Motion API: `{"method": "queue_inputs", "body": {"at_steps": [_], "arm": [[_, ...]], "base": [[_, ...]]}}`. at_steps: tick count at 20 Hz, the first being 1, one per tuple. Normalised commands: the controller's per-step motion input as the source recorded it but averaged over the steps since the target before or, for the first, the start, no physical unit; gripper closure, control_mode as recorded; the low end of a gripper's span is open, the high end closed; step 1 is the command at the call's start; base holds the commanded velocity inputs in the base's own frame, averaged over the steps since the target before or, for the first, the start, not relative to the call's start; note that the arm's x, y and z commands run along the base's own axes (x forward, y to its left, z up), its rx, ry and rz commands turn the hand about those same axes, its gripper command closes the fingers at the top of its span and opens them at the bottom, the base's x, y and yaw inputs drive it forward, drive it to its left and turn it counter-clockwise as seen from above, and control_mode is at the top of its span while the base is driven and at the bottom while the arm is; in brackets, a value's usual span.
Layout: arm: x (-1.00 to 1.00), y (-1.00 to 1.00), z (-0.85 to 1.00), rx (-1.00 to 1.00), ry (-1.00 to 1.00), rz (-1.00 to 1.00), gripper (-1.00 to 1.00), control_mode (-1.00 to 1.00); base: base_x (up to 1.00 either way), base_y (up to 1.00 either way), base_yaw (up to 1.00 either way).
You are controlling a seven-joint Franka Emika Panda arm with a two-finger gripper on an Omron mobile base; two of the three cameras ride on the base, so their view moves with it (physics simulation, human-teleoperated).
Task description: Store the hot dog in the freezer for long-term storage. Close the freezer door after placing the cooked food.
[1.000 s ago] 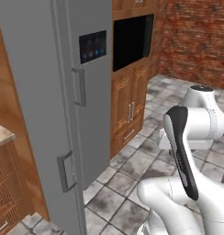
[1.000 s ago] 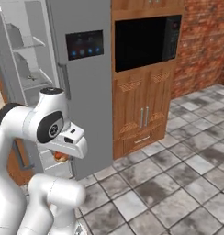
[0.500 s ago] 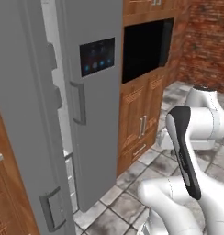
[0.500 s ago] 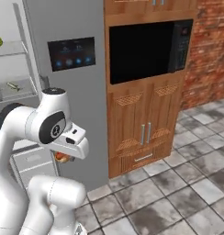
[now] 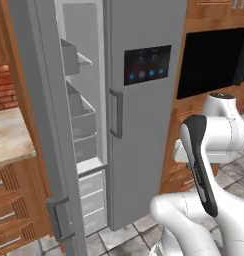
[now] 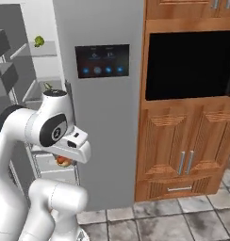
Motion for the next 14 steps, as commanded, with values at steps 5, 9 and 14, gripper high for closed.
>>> {"method": "queue_inputs", "body": {"at_steps": [5,9,14], "arm": [[0.0,0.0,0.0,0.0,0.0,0.0,1.0,1.0],[0.0,0.0,0.0,0.0,0.0,0.0,1.0,1.0],[0.0,0.0,0.0,0.0,0.0,0.0,1.0,1.0]], "base": [[0.27,-0.32,0.68],[0.13,-0.13,0.6],[0.04,-0.18,0.6]]}}
